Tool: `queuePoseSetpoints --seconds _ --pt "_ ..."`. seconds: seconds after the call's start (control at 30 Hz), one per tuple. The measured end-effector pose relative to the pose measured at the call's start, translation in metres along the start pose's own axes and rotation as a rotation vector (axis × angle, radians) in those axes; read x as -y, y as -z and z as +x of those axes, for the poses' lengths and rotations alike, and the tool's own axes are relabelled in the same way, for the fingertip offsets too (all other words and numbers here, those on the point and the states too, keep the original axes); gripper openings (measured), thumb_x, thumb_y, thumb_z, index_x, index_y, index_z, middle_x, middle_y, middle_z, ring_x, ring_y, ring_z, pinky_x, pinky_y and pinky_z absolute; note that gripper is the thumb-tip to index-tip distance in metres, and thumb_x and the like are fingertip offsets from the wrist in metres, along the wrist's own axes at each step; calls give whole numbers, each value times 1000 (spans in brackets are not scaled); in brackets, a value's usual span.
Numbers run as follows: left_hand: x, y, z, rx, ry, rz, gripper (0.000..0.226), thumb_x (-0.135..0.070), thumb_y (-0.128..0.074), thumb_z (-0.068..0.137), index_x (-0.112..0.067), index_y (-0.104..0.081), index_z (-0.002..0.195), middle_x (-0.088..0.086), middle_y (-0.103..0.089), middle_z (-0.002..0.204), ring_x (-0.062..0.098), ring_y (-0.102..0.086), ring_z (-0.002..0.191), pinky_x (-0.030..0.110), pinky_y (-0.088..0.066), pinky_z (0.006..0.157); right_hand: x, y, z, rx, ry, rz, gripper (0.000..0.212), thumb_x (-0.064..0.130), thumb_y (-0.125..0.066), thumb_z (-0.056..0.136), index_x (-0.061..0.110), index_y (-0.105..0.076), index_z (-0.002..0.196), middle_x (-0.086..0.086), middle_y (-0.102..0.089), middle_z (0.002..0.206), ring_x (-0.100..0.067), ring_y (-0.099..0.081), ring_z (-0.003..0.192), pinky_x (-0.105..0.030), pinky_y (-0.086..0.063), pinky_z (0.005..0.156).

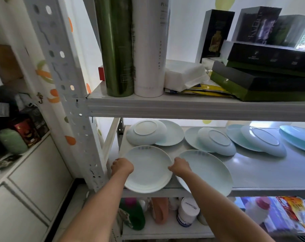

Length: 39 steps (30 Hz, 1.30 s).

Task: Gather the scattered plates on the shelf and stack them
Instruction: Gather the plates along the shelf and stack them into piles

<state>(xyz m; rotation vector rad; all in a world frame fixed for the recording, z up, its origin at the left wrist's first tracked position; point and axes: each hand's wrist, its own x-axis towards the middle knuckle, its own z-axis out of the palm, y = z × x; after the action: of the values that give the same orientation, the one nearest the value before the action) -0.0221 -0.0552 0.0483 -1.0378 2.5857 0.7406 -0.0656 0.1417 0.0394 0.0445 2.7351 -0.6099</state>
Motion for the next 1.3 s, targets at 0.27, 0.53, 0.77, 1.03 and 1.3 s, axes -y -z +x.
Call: queuePoseSetpoints --seconds 0.27,0.53,0.77,1.03,1.3 --pt "7 16 -7 -40 6 -86 40 -7 -43 98 4 -44 136 19 -46 140 34 -50 126 35 -45 99 5 -2 9 33 -102 195 47 13 -66 79 3 -54 124 -17 -55 128 -32 -56 117 -40 -50 98" --pt "-10 25 -17 -95 8 -317 39 -6 -37 99 0 -41 137 17 -39 145 34 -46 128 38 -41 103 8 -8 8 69 -131 165 59 26 -63 87 10 -43 140 -16 -28 144 -33 -37 132 -35 -31 113" --pt "2 27 -6 -181 38 -449 41 -5 -33 97 1 -42 137 19 -50 139 37 -49 127 43 -42 104 6 -5 7 75 -140 278 56 31 -62 88 9 -48 137 -17 -30 143 -33 -42 129 -35 -32 113" --pt "-27 25 -25 -175 -11 -594 42 -3 -32 98 2 -41 139 19 -46 142 35 -44 132 39 -38 107 -8 25 8 37 -120 469 15 10 -55 84 4 -57 97 -15 -55 88 -25 -51 71 -25 -43 58" --pt "-95 -27 -47 20 -164 -669 39 -1 -40 94 3 -48 132 24 -52 135 38 -53 123 44 -45 103 -97 82 0 -119 -199 437 24 6 -62 82 -2 -60 104 -17 -55 88 -26 -50 72 -26 -39 52"
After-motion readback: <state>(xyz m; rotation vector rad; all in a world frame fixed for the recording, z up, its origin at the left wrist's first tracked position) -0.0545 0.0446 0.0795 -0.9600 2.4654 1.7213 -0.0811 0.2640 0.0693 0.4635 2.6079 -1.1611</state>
